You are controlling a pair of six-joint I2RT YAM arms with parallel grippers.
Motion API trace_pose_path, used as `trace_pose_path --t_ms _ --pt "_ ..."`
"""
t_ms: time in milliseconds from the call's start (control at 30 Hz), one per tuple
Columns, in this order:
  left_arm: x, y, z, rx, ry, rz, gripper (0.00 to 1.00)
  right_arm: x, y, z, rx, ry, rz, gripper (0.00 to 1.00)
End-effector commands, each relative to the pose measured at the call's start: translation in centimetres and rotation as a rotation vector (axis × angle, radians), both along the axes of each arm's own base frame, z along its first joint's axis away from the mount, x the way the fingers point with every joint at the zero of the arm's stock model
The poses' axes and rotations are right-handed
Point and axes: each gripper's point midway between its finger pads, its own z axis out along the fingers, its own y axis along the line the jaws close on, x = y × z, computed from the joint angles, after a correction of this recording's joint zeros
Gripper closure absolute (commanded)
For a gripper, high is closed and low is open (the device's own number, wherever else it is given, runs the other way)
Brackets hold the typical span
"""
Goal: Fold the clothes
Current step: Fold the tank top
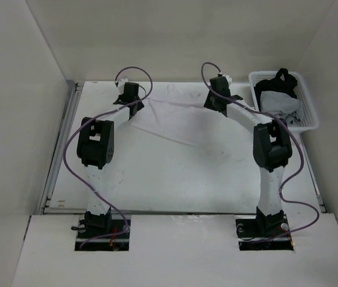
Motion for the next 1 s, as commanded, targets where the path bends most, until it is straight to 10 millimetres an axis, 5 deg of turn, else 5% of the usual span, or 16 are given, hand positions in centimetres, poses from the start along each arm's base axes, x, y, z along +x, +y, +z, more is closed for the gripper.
trace_pose_path --t_ms 0,100,267,400,500,600,800,967 --pt "-1.6 -0.4 2.0 -0.051 -0.057 0.018 0.71 -3.0 5.5 5.1 0.026 -0.117 0.138 0.75" --pt "-2.5 -0.9 0.3 -0.046 -0.020 -0.001 0.73 -7.5 10.3 1.9 0.048 -0.020 0.289 0.92" --pt "-1.9 -3.3 0.9 -0.101 -0.037 -0.073 0.79 -12.3 14.0 -2.9 0.004 0.069 0.379 0.95" --pt "-2.3 -3.0 -0.8 -0.064 -0.001 -0.060 0.80 -12.8 13.7 -6.2 -0.035 0.109 0.352 0.96" --pt "-3.8 -2.1 -3.8 -0.061 0.083 -0.038 0.83 -12.5 13.3 -5.9 -0.042 0.089 0.331 0.96" --pt "-6.4 -1.3 -4.8 -0.048 0.130 -0.022 0.83 -13.7 12.7 -6.5 -0.048 0.139 0.326 0.96" --pt "-12.2 0.4 -5.6 -0.009 0.181 0.017 0.83 -17.8 11.3 -7.6 -0.033 0.236 0.361 0.95" --pt "-17.8 0.4 -6.1 0.012 0.220 -0.004 0.84 -23.8 10.5 -10.8 -0.045 0.314 0.382 0.96"
